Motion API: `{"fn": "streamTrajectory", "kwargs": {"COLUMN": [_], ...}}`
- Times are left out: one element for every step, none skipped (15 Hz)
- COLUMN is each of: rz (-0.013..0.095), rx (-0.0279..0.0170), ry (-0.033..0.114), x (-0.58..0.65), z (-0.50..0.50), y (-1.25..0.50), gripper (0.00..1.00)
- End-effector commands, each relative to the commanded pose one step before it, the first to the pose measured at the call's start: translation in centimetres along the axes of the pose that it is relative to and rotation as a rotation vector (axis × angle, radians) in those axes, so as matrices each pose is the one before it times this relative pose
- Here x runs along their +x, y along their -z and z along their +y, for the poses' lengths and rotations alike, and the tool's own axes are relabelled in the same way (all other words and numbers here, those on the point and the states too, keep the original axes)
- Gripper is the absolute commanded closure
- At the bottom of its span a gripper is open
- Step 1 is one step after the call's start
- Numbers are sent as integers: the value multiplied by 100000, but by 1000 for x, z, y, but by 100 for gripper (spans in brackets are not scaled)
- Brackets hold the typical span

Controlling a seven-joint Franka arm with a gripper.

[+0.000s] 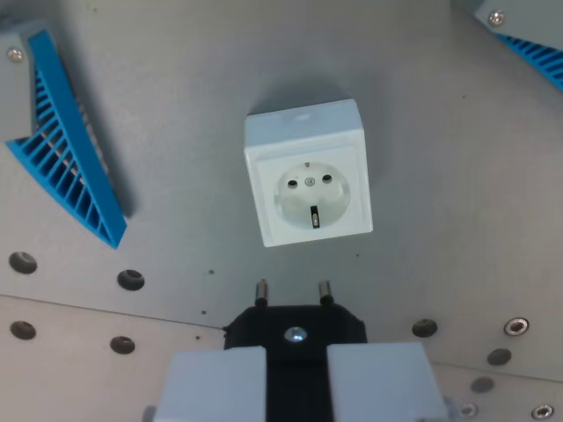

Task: Move above the white socket

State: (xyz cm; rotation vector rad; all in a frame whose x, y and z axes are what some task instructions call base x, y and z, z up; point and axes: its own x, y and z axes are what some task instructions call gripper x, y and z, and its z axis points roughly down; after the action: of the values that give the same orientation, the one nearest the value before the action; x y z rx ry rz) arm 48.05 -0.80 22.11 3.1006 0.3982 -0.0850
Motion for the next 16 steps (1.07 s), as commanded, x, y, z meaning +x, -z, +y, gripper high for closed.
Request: {"fn": "streamTrajectory", "kwargs": {"rz": [8952,-137,-17,54,-240,-156,-69,-231,-106,-54,-18,-7,103,-32,-100,25], "rx": [-3509,13,-199,39,-32,-123,-36,-98,-17,-49,-167,-76,-105,-128,-31,-75], "ry": [11232,527,234,583,587,354,545,154,504,279,-45,108,54,-177,191,101], "x": [-806,-226,-217,-207,-179,-169,-161,-158,-152,-150,-149,-148,-145,-140,-134,-129], "z": [536,34,29,26,15,15,14,13,14,16,18,14,8,1,-6,-13], "y": [-1671,-500,-500,-500,-500,-500,-500,-500,-500,-500,-500,-500,-500,-500,-500,-500], "gripper": [100,100,100,100,100,100,100,100,100,100,100,100,100,100,100,100]}}
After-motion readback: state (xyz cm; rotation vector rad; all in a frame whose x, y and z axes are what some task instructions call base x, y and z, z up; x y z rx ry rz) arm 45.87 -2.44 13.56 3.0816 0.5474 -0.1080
